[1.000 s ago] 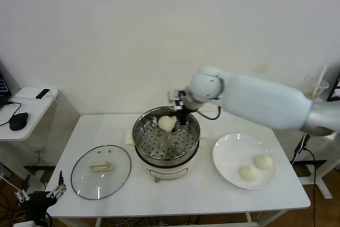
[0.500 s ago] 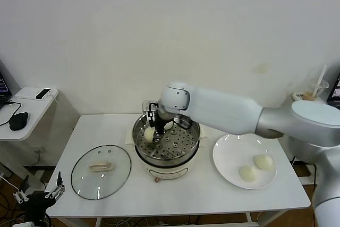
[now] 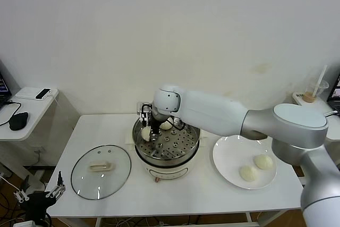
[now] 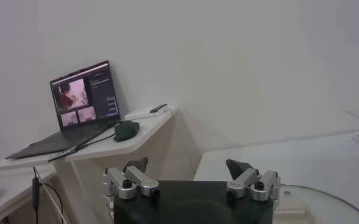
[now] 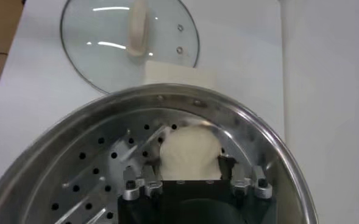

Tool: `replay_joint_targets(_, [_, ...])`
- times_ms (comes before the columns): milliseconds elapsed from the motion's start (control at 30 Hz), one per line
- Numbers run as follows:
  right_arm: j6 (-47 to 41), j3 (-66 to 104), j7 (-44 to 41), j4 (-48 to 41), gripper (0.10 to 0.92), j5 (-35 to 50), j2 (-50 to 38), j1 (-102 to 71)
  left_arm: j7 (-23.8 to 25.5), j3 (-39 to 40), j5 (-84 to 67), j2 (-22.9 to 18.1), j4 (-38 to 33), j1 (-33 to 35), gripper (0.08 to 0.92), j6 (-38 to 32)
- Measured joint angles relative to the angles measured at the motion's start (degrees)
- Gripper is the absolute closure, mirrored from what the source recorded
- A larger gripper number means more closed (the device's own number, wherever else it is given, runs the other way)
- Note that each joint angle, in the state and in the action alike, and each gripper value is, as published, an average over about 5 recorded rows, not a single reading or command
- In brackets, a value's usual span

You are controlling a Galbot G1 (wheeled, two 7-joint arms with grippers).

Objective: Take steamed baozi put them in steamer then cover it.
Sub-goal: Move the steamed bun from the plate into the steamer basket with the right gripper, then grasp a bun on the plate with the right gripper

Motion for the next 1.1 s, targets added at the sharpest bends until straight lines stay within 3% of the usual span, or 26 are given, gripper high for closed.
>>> replay_joint_targets(400, [4.8,1.1,-8.4,6.1,0.203,-3.6,-8.2,5.4,0.1,-0.3,-0.8,0.7,-0.2,0.3,0.177,0.2])
replay_joint_targets(1100, [16.3,4.3,-20.4,24.5,0.203,-16.7,-42.4,2.9,0.2,1.3,-0.6,0.6,-0.7,0.5,0.177,0.3])
